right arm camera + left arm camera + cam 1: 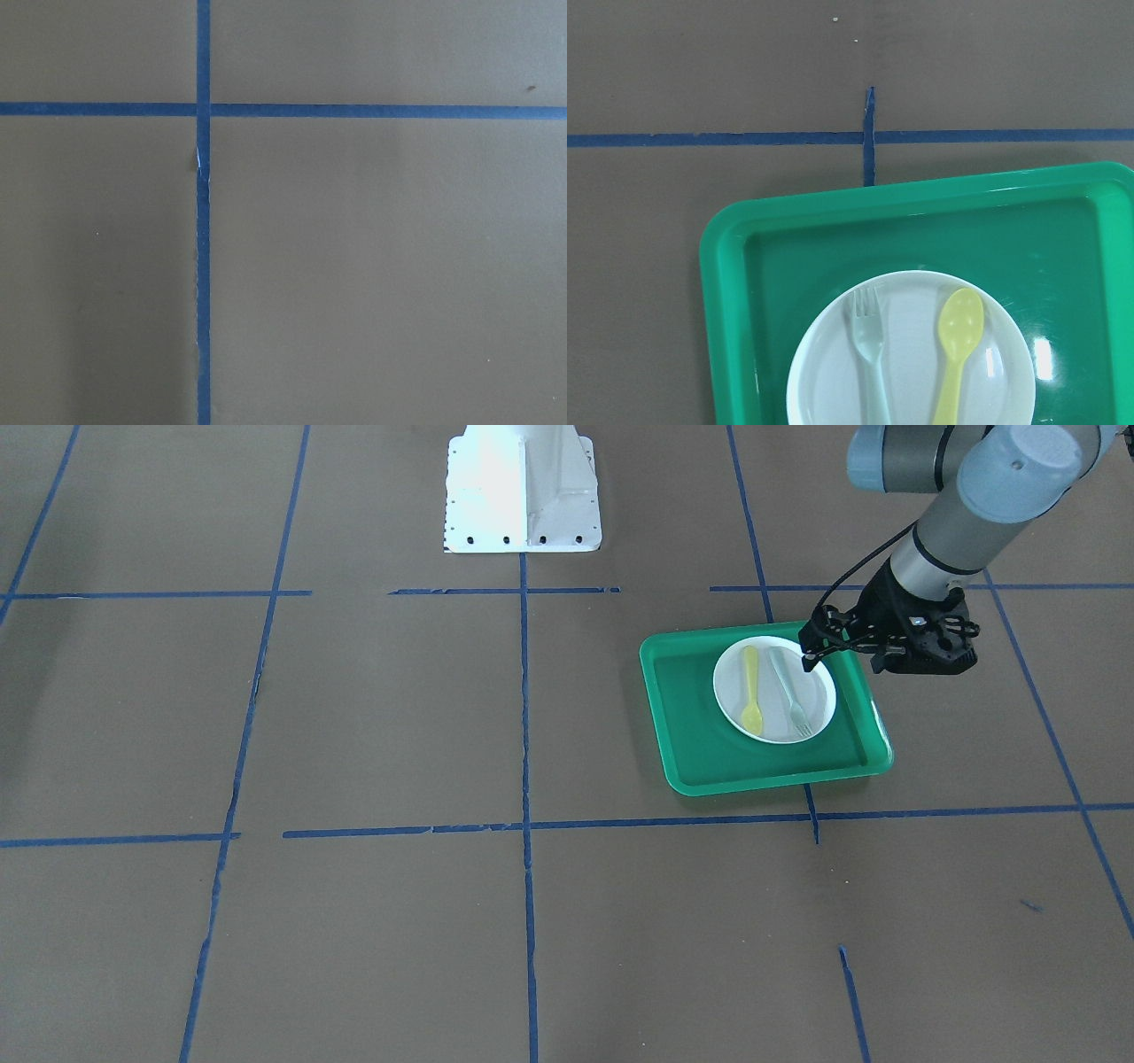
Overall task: Place spoon
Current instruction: 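Move the left gripper over the yellow spoon on the white plate, then lower the left gripper and close it on the yellow spoon handle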
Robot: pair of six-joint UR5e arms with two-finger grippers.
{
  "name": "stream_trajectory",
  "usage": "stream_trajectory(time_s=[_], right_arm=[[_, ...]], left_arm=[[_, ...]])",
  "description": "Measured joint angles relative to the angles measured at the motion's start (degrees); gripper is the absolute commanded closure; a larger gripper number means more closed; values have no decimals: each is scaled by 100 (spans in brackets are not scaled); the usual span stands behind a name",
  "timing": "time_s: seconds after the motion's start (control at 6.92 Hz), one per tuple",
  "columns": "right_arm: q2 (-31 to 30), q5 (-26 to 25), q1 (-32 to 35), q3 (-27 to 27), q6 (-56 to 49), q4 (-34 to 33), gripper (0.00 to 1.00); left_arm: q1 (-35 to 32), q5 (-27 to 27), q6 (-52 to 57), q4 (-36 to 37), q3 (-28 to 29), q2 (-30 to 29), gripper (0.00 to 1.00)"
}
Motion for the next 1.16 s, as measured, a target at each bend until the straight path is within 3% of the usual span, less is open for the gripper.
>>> stream_trajectory(time_s=[0.29,0.43,0.58,1.16], right_arm=[[0,0,0,0,0,0,0],[0,0,0,0,0,-1,0],[0,0,0,0,0,-2,0],[0,0,0,0,-2,-2,0]], left_arm=[[602,368,-822,-1097,683,-38,0],[766,478,-1012,-1354,835,-41,10],[912,591,-1087,-1452,899,-43,19],[1184,711,-1070,-1487,1028,-57,34]])
